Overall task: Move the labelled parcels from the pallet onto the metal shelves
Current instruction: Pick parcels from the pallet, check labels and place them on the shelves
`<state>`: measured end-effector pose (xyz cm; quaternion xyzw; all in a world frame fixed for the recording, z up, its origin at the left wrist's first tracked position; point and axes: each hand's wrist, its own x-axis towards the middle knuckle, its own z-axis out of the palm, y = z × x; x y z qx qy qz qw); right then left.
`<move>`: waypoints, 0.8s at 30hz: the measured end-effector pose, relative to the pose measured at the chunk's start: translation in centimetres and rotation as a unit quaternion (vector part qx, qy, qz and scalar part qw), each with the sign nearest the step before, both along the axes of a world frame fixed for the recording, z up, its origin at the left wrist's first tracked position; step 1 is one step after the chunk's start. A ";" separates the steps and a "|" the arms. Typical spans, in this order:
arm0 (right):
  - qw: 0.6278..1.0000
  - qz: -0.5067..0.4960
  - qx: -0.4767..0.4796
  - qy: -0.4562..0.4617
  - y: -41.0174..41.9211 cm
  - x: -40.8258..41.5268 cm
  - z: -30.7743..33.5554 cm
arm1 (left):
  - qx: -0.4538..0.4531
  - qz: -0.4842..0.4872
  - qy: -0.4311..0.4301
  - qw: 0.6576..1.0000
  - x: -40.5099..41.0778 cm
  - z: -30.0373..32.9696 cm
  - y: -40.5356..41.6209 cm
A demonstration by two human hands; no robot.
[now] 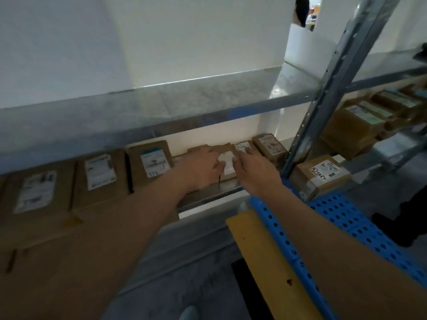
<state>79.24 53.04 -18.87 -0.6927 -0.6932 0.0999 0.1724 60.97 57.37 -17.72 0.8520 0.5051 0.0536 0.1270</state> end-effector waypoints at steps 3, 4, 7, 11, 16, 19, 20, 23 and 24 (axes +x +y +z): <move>0.998 0.061 0.009 0.020 -0.4 -2.4 0.2 | 0.023 0.052 0.038 0.998 -2.6 0.5 -2.3; 0.996 0.082 0.016 0.021 -0.6 -3.4 0.3 | 0.027 0.073 0.049 0.996 -3.4 1.0 -3.2; 0.989 0.143 0.027 0.019 -1.6 -6.4 0.9 | 0.041 0.104 0.077 0.991 -6.2 2.0 -6.0; 0.979 0.199 0.039 0.009 -3.5 -10.7 2.0 | 0.046 0.165 0.064 0.983 -10.7 3.1 -10.1; 0.964 0.263 0.043 0.021 -6.5 -16.2 3.6 | 0.051 0.218 0.069 0.972 -16.2 4.5 -15.2; 0.953 0.297 0.056 0.009 -8.3 -20.0 4.3 | 0.065 0.252 0.074 0.963 -19.9 4.8 -18.6; 0.951 0.304 0.064 0.000 -9.2 -21.4 4.6 | 0.065 0.265 0.079 0.959 -21.0 5.1 -20.0; 0.938 0.339 0.076 -0.020 -11.8 -25.5 5.5 | 0.070 0.302 0.073 0.948 -24.8 5.4 -24.1; 0.933 0.353 0.068 -0.027 -12.8 -26.9 5.8 | 0.074 0.321 0.068 0.942 -26.0 5.8 -25.8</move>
